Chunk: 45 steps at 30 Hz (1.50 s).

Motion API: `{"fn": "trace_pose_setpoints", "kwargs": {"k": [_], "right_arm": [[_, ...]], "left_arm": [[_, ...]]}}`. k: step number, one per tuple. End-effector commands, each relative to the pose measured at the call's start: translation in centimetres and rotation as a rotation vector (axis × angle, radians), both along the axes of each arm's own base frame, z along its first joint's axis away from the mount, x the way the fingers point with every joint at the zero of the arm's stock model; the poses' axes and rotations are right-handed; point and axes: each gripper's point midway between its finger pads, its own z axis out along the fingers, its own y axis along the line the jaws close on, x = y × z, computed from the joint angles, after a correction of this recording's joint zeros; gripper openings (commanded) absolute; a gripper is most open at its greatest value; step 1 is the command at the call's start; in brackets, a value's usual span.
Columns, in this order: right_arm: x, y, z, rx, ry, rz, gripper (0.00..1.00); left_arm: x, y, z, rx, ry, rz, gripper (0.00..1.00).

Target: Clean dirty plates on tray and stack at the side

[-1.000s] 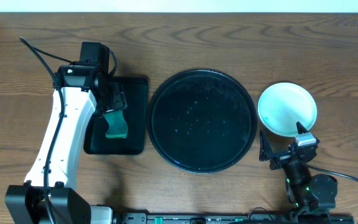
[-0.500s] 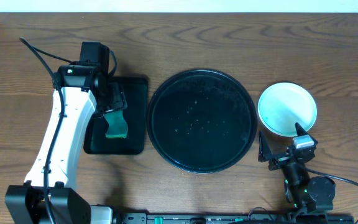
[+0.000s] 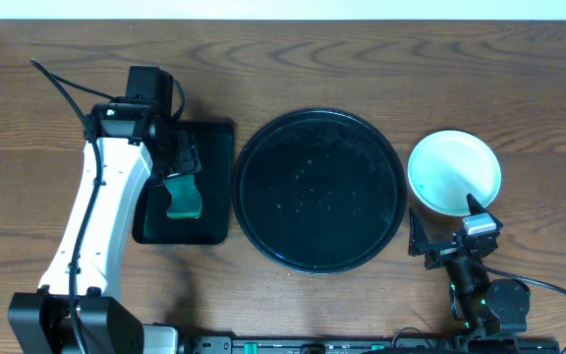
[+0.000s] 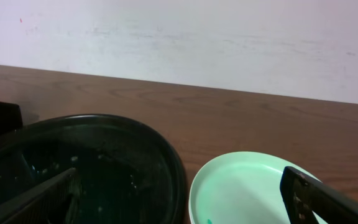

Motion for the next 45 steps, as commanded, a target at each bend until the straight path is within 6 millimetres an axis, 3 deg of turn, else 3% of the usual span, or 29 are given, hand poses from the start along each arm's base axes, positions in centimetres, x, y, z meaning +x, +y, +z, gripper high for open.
{"fn": "trace_pose_setpoints", "kwargs": {"k": [1,11,15,21,27,31,39,45], "right_arm": [[0.0,-0.2,0.0,-0.011,-0.007,-0.007,0.99],[0.0,-0.2,0.0,-0.011,-0.007,-0.007,0.99],[0.0,-0.2,0.0,-0.011,-0.007,-0.007,0.99],[0.0,-0.2,0.0,-0.011,-0.007,-0.007,0.99],[0.0,-0.2,0.0,-0.011,-0.007,-0.007,0.99],[0.0,-0.2,0.0,-0.011,-0.007,-0.007,0.99],[0.0,-0.2,0.0,-0.011,-0.007,-0.007,0.99],[0.0,-0.2,0.0,-0.011,-0.007,-0.007,0.99]], "left_arm": [[0.1,0.2,0.1,0.005,-0.001,0.008,0.76],[0.2,0.8,0.2,0.039,-0.004,0.007,0.76],[0.0,0.8,1.6,0.036,-0.055,0.009,0.76],[0.5,0.7,5.8,0.017,-0.351,0.012,0.76],[-1.0,0.8,7.5,0.034,-0.644,-0.038,0.76],[-2.6,0.9,7.1,0.052,-0.823,-0.065,0.76],[-5.1,1.2,3.6,0.057,-1.110,-0.051,0.76],[-6.2,1.2,2.0,0.066,-1.187,-0.061,0.76]]}}
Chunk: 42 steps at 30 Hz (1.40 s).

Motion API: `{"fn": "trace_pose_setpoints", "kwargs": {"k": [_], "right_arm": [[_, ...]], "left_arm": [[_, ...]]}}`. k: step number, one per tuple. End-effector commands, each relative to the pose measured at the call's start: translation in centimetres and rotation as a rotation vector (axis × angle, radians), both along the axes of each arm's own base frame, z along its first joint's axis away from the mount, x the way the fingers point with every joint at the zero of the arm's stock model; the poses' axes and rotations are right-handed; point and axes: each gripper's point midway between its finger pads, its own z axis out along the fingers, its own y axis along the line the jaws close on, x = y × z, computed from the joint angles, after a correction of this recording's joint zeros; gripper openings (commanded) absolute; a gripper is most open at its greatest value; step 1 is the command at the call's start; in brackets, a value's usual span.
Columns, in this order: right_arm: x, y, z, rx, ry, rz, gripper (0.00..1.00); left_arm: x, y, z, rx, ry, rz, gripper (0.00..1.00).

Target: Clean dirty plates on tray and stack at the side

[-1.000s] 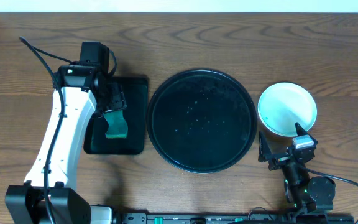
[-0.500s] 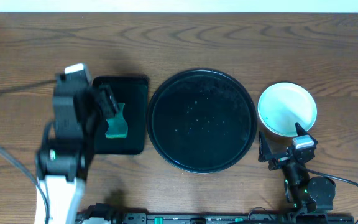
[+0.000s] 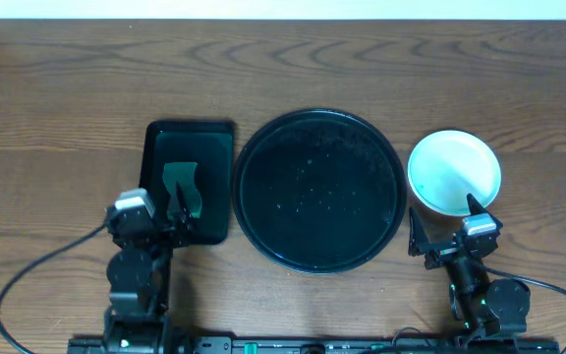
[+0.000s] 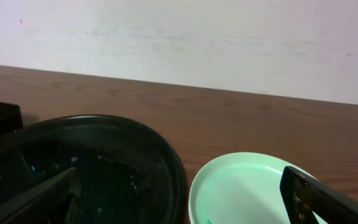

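Note:
One pale green plate point(image 3: 454, 173) sits on the table to the right of the round black tray point(image 3: 319, 190); the right wrist view shows this plate point(image 4: 247, 186) clean apart from a small speck at its near edge. The round tray point(image 4: 104, 162) holds no plate, only wet specks. A green sponge point(image 3: 181, 182) lies on the small rectangular black tray point(image 3: 214, 147). Folded back at the table's front, my left gripper point(image 3: 184, 208) has its fingers at the sponge's near end and seems open. My right gripper point(image 3: 442, 222) stands open just before the plate, its fingers point(image 4: 319, 199) spread wide.
The small tray's corner shows at the left of the right wrist view. Bare wooden table point(image 3: 293, 59) lies behind the trays up to a white wall point(image 4: 179, 37). Both arm bases stand at the front edge.
My left arm was stretched over the small tray with its gripper down at the sponge; now it is folded back at the front edge. The sponge lies on the small tray. The right arm has not moved.

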Motion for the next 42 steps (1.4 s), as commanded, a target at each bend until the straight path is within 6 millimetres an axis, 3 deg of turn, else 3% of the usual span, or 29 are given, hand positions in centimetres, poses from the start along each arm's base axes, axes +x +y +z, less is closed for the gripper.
{"fn": "trace_pose_setpoints", "kwargs": {"k": [1,19,42], "right_arm": [[0.0,-0.2,-0.1,-0.010,-0.005,-0.007,0.99],[0.0,-0.2,-0.1,-0.010,-0.005,-0.007,0.99],[0.0,-0.2,-0.1,-0.010,-0.005,-0.007,0.99]], "left_arm": [[-0.6,0.3,-0.3,0.030,-0.046,0.005,0.76],[-1.7,1.0,-3.8,0.096,-0.033,0.023,0.76],[-1.7,1.0,-3.6,0.096,-0.044,0.024,0.76]]}}
